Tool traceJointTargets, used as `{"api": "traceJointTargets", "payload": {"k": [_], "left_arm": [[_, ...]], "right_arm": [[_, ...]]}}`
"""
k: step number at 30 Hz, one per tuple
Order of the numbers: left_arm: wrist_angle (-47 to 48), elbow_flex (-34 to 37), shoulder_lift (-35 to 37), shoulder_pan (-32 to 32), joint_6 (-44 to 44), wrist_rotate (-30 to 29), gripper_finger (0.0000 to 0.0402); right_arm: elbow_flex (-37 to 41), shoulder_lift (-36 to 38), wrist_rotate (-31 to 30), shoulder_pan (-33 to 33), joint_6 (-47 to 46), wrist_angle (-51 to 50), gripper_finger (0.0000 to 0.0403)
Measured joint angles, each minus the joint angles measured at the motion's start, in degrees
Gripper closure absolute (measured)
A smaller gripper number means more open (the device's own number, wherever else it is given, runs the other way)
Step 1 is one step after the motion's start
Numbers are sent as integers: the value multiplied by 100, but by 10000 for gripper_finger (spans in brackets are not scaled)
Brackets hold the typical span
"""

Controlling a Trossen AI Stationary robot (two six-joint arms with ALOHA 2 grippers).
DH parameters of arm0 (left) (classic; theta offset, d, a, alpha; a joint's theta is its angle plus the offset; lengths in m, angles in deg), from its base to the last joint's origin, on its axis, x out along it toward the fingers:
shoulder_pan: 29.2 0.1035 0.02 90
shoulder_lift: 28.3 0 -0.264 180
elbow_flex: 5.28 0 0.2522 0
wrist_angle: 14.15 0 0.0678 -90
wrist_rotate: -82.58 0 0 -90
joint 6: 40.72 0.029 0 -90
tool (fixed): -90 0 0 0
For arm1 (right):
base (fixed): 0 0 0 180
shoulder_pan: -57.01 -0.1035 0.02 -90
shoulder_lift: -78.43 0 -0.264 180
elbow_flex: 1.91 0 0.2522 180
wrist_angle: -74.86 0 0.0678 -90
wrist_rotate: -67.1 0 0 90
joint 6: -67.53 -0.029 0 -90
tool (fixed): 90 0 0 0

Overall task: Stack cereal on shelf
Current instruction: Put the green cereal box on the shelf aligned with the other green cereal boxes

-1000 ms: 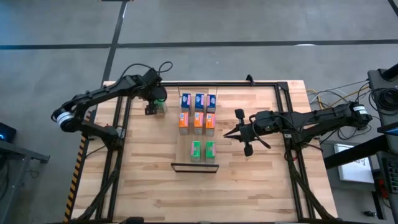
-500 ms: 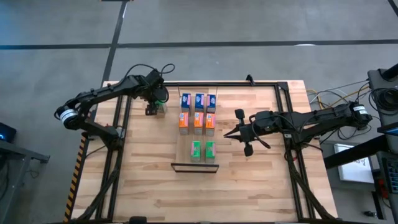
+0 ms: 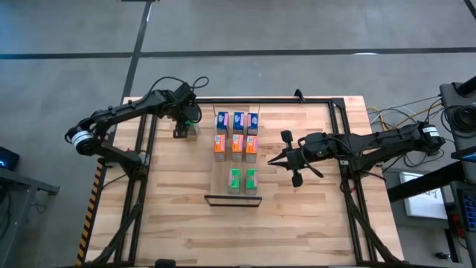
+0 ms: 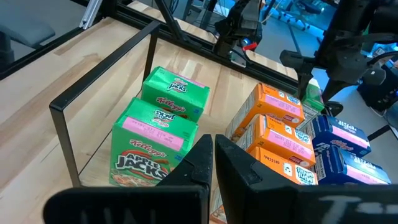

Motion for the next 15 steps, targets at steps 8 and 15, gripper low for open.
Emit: {"api": "traceJointTargets", "payload": {"k": [8,15], "left_arm": [[53,0,7,0,50,-2,196],[94,2,42,-33,68,-4,196]], "right_arm": [[0,0,0,0,7,2,394],[0,0,0,0,14,2,394]]}}
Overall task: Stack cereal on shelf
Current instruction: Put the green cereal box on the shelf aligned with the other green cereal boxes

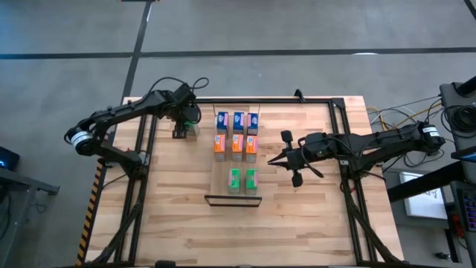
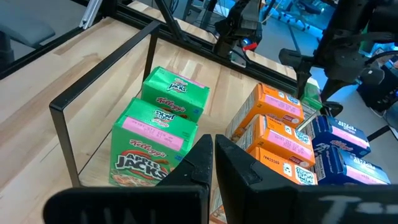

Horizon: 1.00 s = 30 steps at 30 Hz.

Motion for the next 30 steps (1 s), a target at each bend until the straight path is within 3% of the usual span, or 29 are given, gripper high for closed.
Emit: {"api": "traceJointTargets", "payload": {"k": [13,23,30], "left_arm": [[349,-66,417,-307,-177,-92,196],[1805,-1219,476,-1291,-1089,-372,198],[2685,-1942,476,-2210,-1998,-372,228]], "right_arm": [[0,0,-1,0,-14,4,394],[0,-1,-2,0,25,30,394],[0,-2,0,0,32,28,394]]}}
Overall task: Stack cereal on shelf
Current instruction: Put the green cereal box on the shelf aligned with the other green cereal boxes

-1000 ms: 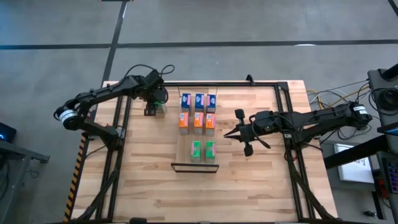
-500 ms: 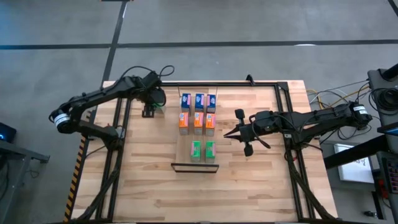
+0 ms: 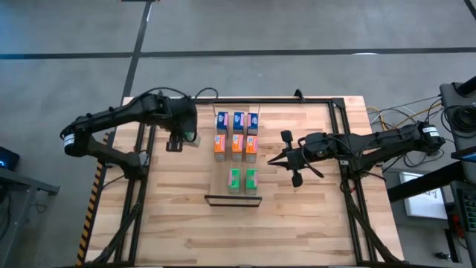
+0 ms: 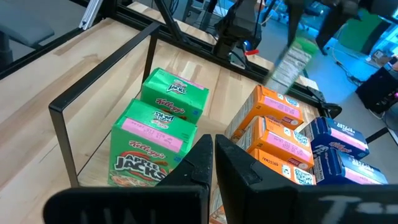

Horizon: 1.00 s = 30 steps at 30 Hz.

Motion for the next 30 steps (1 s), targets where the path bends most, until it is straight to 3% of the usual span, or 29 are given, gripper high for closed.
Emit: {"api": "traceJointTargets", "payload": {"k": [16,23,30], "left_arm": [[70,-128,-83,-2049,-1614,15,244],[-151,-131,-343,-2665,-1748,18,243],[-396,-372,-799,-2878,-1529,20,243]], "right_arm": [[0,0,0,0,-90,-1,394],[0,0,1,0,-115,0,394],[0,0,2,0,-118,15,394]]}}
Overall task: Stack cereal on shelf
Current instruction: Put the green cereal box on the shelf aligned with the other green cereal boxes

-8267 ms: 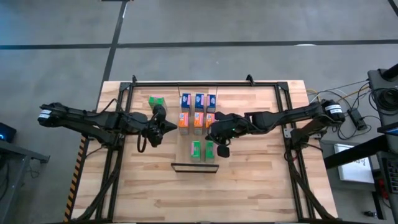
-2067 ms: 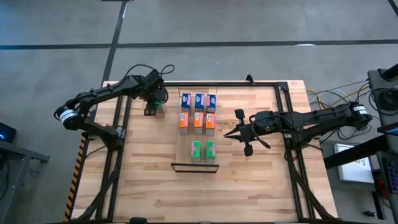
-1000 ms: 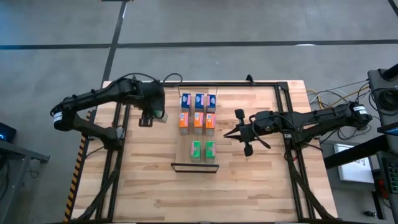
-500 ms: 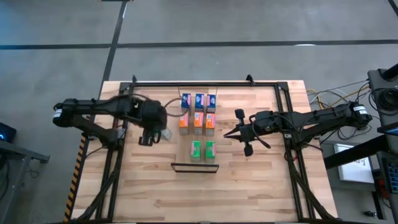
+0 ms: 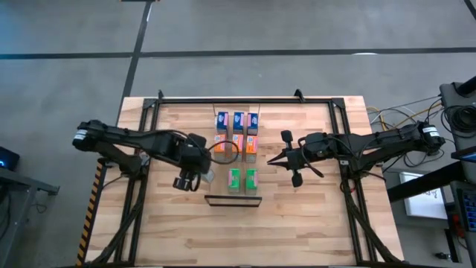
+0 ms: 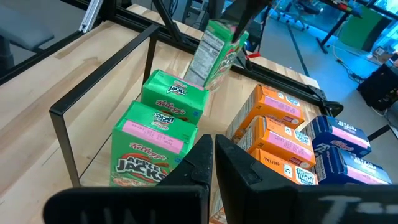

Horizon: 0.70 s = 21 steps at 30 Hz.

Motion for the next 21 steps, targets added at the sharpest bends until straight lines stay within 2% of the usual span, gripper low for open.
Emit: {"api": "traceJointTargets", "payload": {"k": [8,21], "left_arm": [[1,-270,-533,-34,366,2,243],[-349,-311,-707,-46,455,2,243]], "right_arm": [[0,0,0,0,-57,-17,394],[0,0,0,0,-44,-22,394]]}}
